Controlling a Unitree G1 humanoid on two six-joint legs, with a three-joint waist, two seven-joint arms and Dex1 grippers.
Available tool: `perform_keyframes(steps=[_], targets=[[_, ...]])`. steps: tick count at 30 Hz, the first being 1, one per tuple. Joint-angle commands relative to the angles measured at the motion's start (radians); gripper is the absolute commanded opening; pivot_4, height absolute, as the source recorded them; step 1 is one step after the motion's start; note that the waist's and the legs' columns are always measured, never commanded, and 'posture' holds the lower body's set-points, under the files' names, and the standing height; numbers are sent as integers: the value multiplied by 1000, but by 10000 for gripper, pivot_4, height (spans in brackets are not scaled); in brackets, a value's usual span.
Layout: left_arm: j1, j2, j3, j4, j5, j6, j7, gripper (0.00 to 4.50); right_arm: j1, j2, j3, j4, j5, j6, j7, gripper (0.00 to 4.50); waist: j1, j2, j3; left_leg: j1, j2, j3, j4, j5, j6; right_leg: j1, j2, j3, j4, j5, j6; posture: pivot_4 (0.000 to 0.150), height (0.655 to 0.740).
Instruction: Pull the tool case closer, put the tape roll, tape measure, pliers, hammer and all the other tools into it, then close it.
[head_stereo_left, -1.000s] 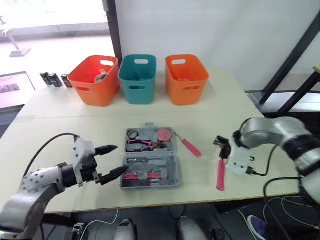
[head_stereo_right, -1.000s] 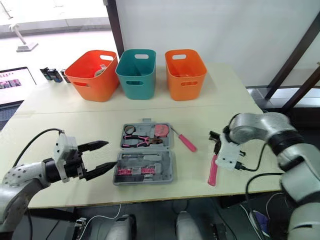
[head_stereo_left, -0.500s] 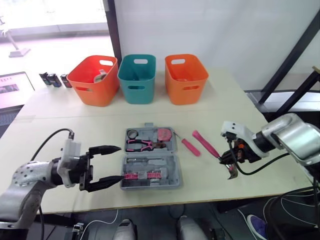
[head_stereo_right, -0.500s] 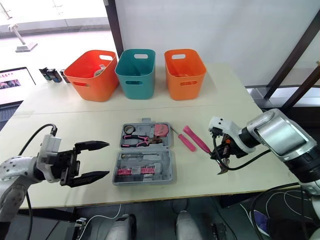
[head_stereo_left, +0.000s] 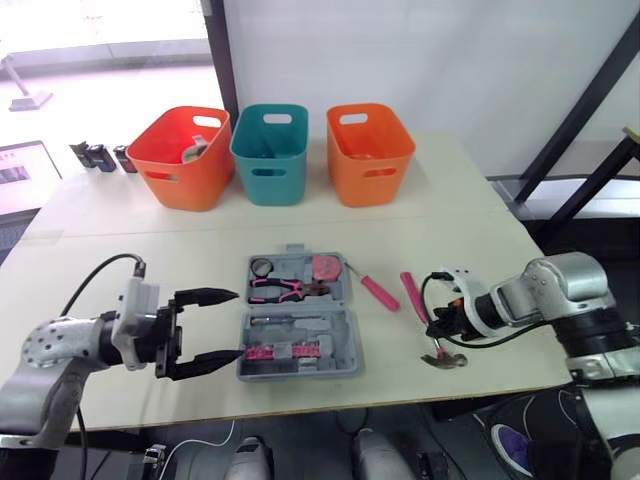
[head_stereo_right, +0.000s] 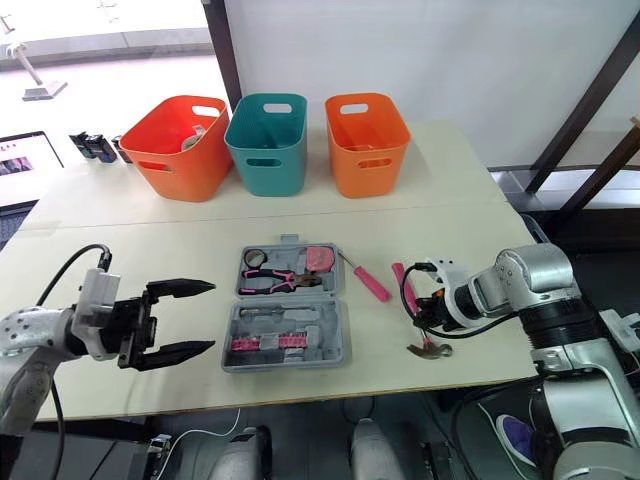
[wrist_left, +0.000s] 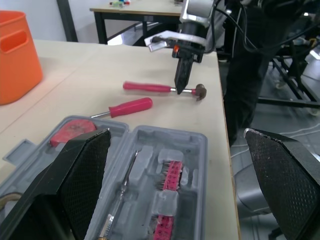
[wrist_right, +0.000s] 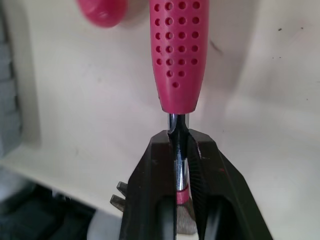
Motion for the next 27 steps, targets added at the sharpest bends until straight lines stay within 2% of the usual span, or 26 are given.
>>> perform_keyframes(steps=[1,3,5,8,11,13,14,15,16,20,22,27], targets=[[-12,-2,12,-29,-11,-2,19,45000,65,97,-129,0,-12,5,-200,22723,-3,-10,-6,2,0,0,0,0,0,2,0,0,0,0,0,1500,7400],[-12,-1,15,-40,-17,7,31,45000,96,133,-200,-70,11,5,-274,33742,-4,-19,-12,8,2,-1,0,0,0,7,2,0,-1,0,-2,1500,7400],[-10,3,20,-47,-20,14,36,45000,127,142,-234,-169,37,5,-317,43746,1,-20,-12,14,2,0,1,0,0,15,1,0,-4,0,-2,1500,7400],[-9,9,29,-46,-21,19,43,45000,202,125,-269,-337,137,5,-376,44485,10,-19,-12,13,0,0,0,0,0,14,-1,0,-8,0,-3,1500,7400],[-20,11,30,-40,-20,23,56,45000,308,104,-266,-614,138,5,-368,44485,12,-16,-12,3,0,0,-1,0,0,8,0,0,-8,0,-2,1500,7400],[-31,8,28,-38,-20,30,67,45000,405,75,-199,-758,69,-124,-330,44485,11,-16,-11,0,0,0,-2,-1,1,3,0,0,-3,-1,1,1500,7400],[-35,7,25,-39,-19,33,71,45000,464,120,-212,-788,64,-187,-315,44485,9,-16,-12,0,1,-1,-3,-1,1,2,1,0,-2,-2,2,1500,7400],[-39,7,23,-41,-20,37,75,45000,525,107,-172,-815,-1,-307,-289,44485,9,-16,-12,1,1,-1,-4,-1,2,1,2,0,-2,-2,2,1500,7400],[-41,7,23,-43,-21,39,77,45000,578,85,-130,-819,-86,-410,-288,44485,9,-16,-12,1,2,-2,-4,-1,2,1,3,0,-2,-2,2,1500,7400],[-46,11,25,-44,-24,48,78,45000,708,150,-105,-771,-198,-633,-250,44485,3,-16,-12,0,1,0,-2,-1,2,2,1,0,-3,-2,1,1500,7400],[-52,12,26,-43,-23,53,79,45000,740,164,-59,-735,-285,-740,-243,44485,-1,-16,-12,1,1,0,0,-1,2,3,1,0,-3,-1,-1,1500,7400],[-69,18,25,-45,-28,68,83,45000,727,252,-66,-614,-357,-848,-237,44485,0,-16,-12,4,1,0,1,-1,1,6,1,0,-3,1,-3,1500,7400]])
